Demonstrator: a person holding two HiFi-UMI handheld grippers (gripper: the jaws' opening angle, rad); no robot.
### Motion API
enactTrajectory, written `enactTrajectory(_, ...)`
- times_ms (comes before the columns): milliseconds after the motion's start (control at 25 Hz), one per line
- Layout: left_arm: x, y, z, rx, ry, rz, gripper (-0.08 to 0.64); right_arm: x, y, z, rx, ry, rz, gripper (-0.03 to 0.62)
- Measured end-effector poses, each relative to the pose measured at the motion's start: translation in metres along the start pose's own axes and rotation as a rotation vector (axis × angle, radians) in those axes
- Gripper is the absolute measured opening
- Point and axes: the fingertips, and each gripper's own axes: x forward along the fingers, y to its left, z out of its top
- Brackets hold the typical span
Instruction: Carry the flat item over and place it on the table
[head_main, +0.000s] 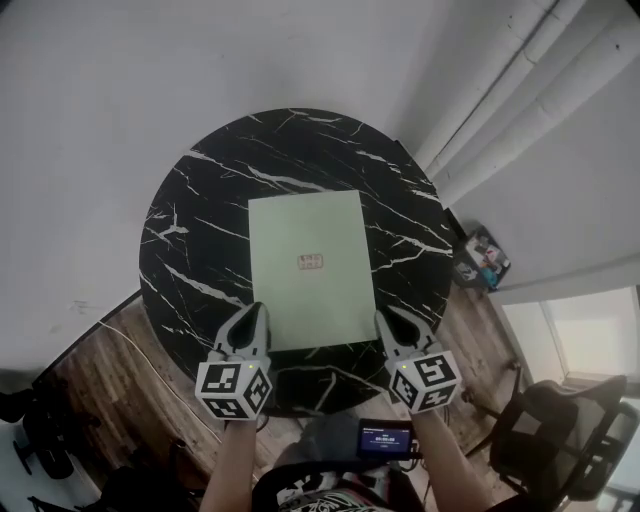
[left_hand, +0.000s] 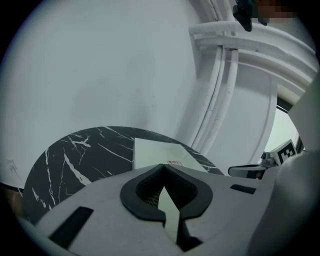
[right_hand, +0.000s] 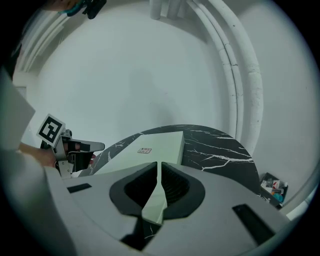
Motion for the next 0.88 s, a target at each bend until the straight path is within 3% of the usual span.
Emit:
enactTrajectory(200,-0.021,-0.011,0.009,0.012,-0.009,-0.021,0.011,-0.019,0.013,0.010,-0.004,-0.026,-0.029,0.032)
enactTrajectory(400,-0.052,-0.027,0.030,-0.036,-0.082,-0.067,0.011,-0.043,0.036,0.037,-0.036,-0.098,-0.021,0.032)
enactTrajectory(600,-0.086,-0.059,0.050,0.055,-0.130,-0.094,0.011,-0.083,0.057,0.061,-0.051,-0.192,-0.026,0.032)
enactTrajectory(880,-0.144,-0.107,0.096,0.195,-0.316,-0.165,0.011,-0.150,0.077,0.091,-0.022,-0.343,-0.090,0.032)
